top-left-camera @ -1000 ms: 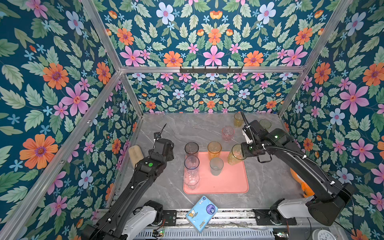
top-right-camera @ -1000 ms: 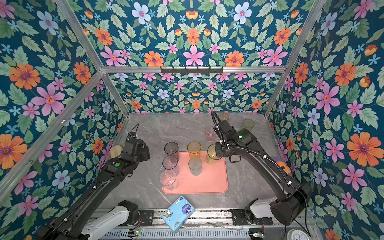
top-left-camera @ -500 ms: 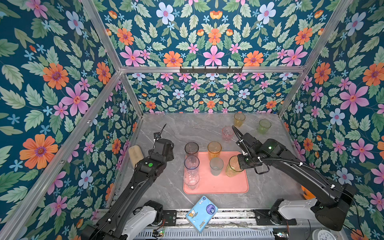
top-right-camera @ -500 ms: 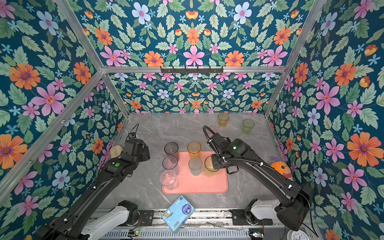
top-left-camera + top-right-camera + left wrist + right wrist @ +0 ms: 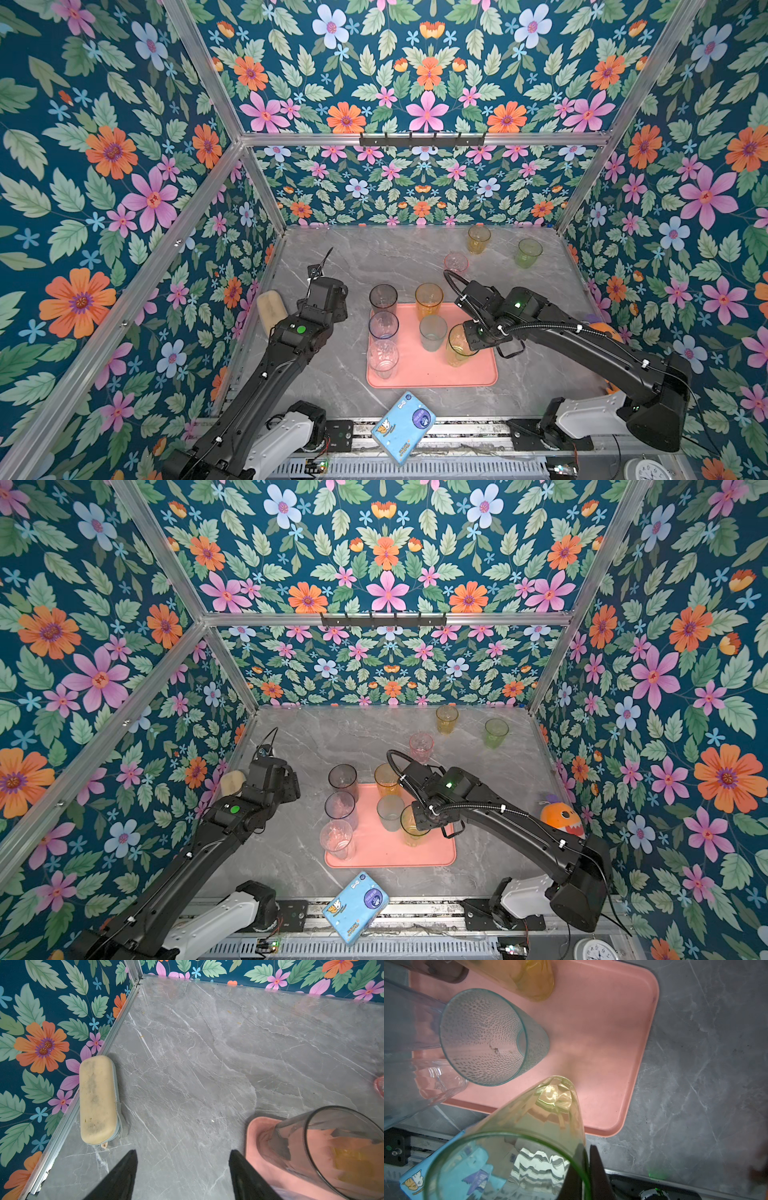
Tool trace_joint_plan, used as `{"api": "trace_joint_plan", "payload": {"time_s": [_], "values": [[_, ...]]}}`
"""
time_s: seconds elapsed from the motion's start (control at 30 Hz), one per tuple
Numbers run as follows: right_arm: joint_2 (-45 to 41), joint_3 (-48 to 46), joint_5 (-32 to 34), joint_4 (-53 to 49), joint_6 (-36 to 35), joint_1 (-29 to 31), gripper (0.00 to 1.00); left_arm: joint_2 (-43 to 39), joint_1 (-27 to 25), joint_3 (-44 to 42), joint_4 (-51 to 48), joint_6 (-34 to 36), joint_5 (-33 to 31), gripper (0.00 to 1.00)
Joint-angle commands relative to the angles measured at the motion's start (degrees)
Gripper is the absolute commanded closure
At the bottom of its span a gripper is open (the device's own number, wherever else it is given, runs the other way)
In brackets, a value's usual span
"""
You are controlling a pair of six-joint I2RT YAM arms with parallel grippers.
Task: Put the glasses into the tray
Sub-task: 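Move the held green glass over the tray corner nearest the robot, then lower the green glass onto the tray beside the teal glass and release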
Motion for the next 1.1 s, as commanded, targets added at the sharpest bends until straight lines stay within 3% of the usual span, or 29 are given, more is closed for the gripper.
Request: {"api": "trace_joint_plan", "payload": {"time_s": [0.0,0.43,1.07], "values": [[0.90,-0.08,0.58,1.78,1.12,1.72,1.00,0.15,0.08,0.03,0.20,0.12,-0.60,0.28],[6.91,0.80,-0.60,6.65,1.16,8.06,1.00,-0.20,0.07,-0.05,0.14,0.16,-0.47,0.28],[9.91,0.76,0.09,7.88,1.42,8.74,1.00,-0.49,0.05,-0.06,0.03,0.27,-0.26,0.28]]}}
